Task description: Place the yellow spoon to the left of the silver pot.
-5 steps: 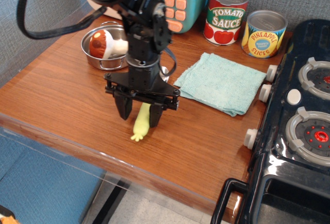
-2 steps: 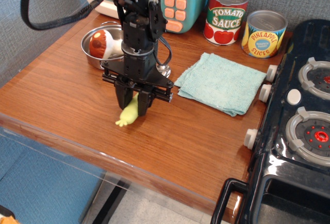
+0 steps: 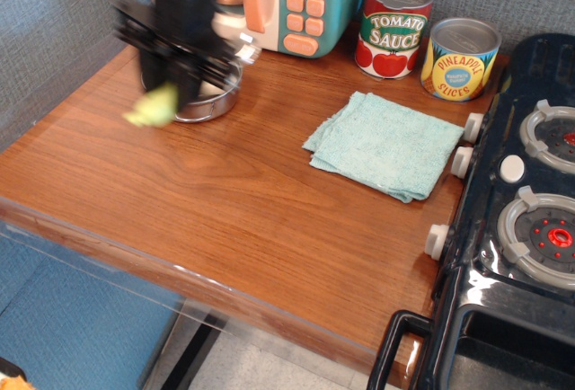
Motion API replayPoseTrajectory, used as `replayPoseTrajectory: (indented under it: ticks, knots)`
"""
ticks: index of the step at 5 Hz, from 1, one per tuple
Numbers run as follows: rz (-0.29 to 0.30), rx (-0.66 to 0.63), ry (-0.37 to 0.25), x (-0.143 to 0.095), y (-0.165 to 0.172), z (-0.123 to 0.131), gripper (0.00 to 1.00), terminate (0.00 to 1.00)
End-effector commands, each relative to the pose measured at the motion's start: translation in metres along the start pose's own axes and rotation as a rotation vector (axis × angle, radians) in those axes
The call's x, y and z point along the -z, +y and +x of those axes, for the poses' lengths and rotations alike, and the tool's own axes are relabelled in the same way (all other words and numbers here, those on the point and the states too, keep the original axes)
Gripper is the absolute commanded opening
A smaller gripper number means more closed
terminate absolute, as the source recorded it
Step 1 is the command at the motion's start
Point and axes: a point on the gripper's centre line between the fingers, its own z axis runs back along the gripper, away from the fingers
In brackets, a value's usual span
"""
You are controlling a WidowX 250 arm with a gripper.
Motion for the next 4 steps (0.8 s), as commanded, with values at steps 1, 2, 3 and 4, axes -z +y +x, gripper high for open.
replayPoseTrajectory:
  ticks: [1,2,3,4]
  knots:
    - [0.015,-0.023,-0.001,0.012,0.085,-0.006,0.00,0.00]
    - [0.023,-0.060,0.037,0.023,0.095,-0.011,0.00,0.00]
    - [0.032,-0.055,0.088,0.038,0.094,-0.013,0.00,0.00]
    - [0.015,-0.052,0.154,0.061,0.097,-0.017,0.00,0.00]
